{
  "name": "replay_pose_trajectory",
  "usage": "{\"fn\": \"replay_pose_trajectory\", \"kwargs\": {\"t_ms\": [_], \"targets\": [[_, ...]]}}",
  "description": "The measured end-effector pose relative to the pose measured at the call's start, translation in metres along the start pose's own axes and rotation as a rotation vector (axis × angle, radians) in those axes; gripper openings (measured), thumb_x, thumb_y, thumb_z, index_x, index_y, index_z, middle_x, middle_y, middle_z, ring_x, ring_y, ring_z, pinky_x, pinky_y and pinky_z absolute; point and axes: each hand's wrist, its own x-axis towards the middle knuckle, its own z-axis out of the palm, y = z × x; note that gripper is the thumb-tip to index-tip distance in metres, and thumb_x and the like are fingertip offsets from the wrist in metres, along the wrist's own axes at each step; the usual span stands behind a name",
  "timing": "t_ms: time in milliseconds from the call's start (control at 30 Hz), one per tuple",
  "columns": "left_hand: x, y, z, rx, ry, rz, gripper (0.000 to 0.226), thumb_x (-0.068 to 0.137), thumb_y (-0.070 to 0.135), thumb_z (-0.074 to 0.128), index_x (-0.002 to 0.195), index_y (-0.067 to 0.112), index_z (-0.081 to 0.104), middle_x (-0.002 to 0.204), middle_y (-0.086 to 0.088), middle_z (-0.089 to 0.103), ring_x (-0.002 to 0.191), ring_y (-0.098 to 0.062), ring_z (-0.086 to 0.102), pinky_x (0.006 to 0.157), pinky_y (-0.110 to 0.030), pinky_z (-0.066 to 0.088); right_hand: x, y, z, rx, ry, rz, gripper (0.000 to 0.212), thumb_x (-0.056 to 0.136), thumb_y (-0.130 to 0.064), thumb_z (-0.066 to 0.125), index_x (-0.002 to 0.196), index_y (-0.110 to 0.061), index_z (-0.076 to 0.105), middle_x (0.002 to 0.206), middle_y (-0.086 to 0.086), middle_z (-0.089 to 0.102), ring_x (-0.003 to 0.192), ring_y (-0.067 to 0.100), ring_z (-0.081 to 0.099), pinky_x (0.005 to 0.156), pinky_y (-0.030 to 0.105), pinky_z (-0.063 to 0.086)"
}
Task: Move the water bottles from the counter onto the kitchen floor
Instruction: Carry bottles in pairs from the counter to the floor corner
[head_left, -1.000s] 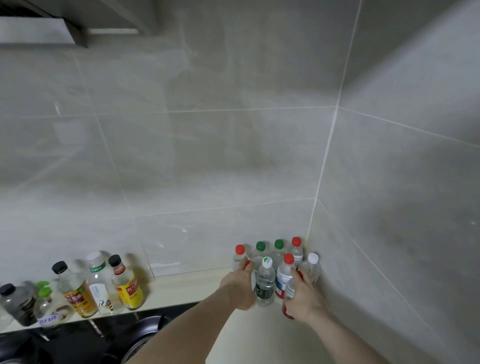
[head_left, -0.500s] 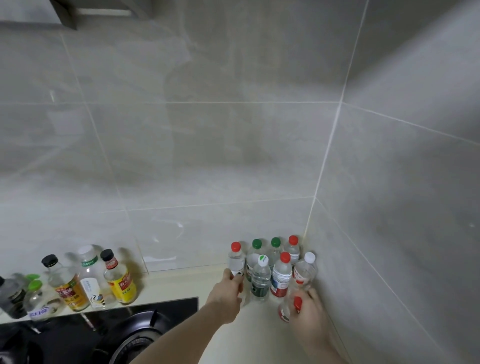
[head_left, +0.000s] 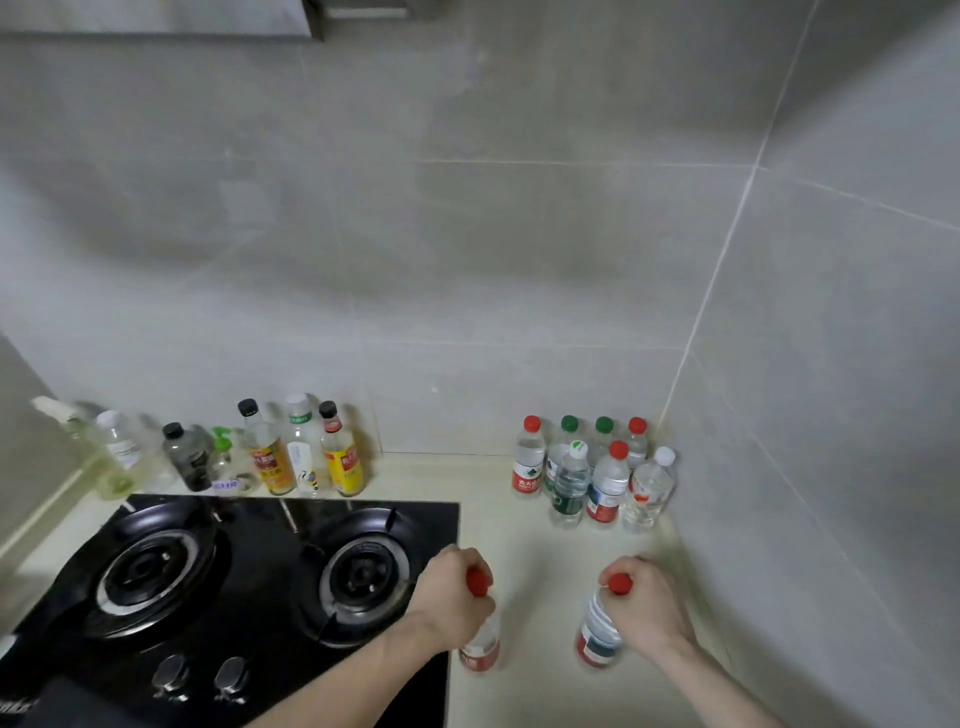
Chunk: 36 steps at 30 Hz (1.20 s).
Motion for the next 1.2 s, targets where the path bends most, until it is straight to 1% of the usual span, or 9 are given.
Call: {"fn": "replay_pose_trajectory", "kwargs": {"t_ms": [167, 300, 367, 467, 700, 867, 967, 1067, 1200], "targets": [[-0.103, -0.022, -0.039, -0.216, 0.130, -0.084, 0.019, 0.067, 0.017, 0.074, 0.076, 0.032, 0.067, 0.088, 0.011, 0.066, 0.082, 0.000, 0.061, 0.068, -0.008, 0.043, -0.061, -0.037, -0.002, 0.068, -0.094, -0.126, 0.027, 0.066, -0.006, 0.077, 0.061, -0.033, 0.072, 0.077, -0.012, 0.069, 0.076, 0.005, 0.067, 0.077, 0.028, 0.054], [-0.180, -0.035, -0.073, -0.343, 0.271, -0.146, 0.023, 0.070, 0.009, 0.075, 0.079, 0.029, 0.070, 0.087, 0.010, 0.067, 0.076, 0.000, 0.063, 0.063, -0.013, 0.047, -0.108, -0.085, 0.004, 0.112, -0.187, -0.272, 0.027, 0.067, -0.006, 0.077, 0.066, -0.033, 0.073, 0.080, -0.019, 0.070, 0.079, 0.000, 0.067, 0.076, 0.021, 0.052], [-0.211, -0.047, -0.089, -0.339, 0.324, -0.154, 0.025, 0.071, 0.010, 0.074, 0.080, 0.033, 0.070, 0.088, 0.016, 0.066, 0.076, -0.002, 0.062, 0.065, -0.013, 0.047, -0.131, -0.114, 0.008, 0.150, -0.219, -0.339, 0.027, 0.068, -0.005, 0.077, 0.066, -0.032, 0.072, 0.081, -0.019, 0.070, 0.081, 0.000, 0.066, 0.072, 0.011, 0.047], [-0.253, -0.071, -0.112, -0.290, 0.405, -0.183, 0.026, 0.071, 0.013, 0.075, 0.079, 0.037, 0.068, 0.090, 0.022, 0.065, 0.078, -0.002, 0.062, 0.067, -0.014, 0.047, -0.163, -0.160, 0.019, 0.178, -0.298, -0.441, 0.028, 0.069, -0.004, 0.075, 0.066, -0.032, 0.073, 0.081, -0.019, 0.070, 0.084, 0.000, 0.066, 0.071, 0.008, 0.044], [-0.363, -0.143, -0.167, -0.327, 0.597, -0.306, 0.022, 0.074, 0.013, 0.077, 0.080, 0.032, 0.068, 0.084, 0.013, 0.066, 0.061, -0.003, 0.057, 0.059, -0.013, 0.043, -0.245, -0.272, 0.089, 0.160, -0.498, -0.638, 0.031, 0.070, -0.007, 0.072, 0.069, -0.038, 0.075, 0.084, -0.022, 0.070, 0.087, -0.003, 0.065, 0.073, 0.010, 0.044], [-0.436, -0.201, -0.202, -0.249, 0.650, -0.409, 0.022, 0.073, 0.017, 0.078, 0.081, 0.035, 0.068, 0.087, 0.018, 0.066, 0.073, -0.008, 0.065, 0.063, -0.019, 0.051, -0.316, -0.333, 0.150, 0.170, -0.624, -0.741, 0.026, 0.070, -0.013, 0.069, 0.073, -0.038, 0.075, 0.086, -0.020, 0.070, 0.086, 0.000, 0.066, 0.075, 0.021, 0.053], [-0.474, -0.231, -0.217, -0.219, 0.675, -0.476, 0.019, 0.073, 0.021, 0.075, 0.082, 0.036, 0.067, 0.087, 0.018, 0.066, 0.073, -0.010, 0.065, 0.063, -0.026, 0.056, -0.352, -0.367, 0.174, 0.186, -0.711, -0.786, 0.025, 0.071, -0.015, 0.069, 0.075, -0.039, 0.074, 0.089, -0.021, 0.070, 0.087, 0.000, 0.066, 0.073, 0.020, 0.050], [-0.512, -0.251, -0.231, -0.166, 0.764, -0.542, 0.018, 0.072, 0.021, 0.074, 0.080, 0.036, 0.067, 0.090, 0.022, 0.065, 0.084, -0.003, 0.063, 0.068, -0.017, 0.049, -0.381, -0.402, 0.192, 0.193, -0.787, -0.876, 0.025, 0.074, -0.013, 0.071, 0.075, -0.038, 0.074, 0.091, -0.021, 0.069, 0.089, -0.001, 0.065, 0.073, 0.016, 0.047], [-0.558, -0.271, -0.242, -0.209, 0.905, -0.665, 0.017, 0.071, 0.021, 0.075, 0.079, 0.034, 0.067, 0.089, 0.021, 0.066, 0.074, -0.004, 0.061, 0.063, -0.015, 0.044, -0.416, -0.445, 0.216, 0.178, -0.901, -1.015, 0.024, 0.075, -0.013, 0.073, 0.076, -0.037, 0.075, 0.089, -0.022, 0.070, 0.087, 0.000, 0.066, 0.074, 0.016, 0.049]]}}
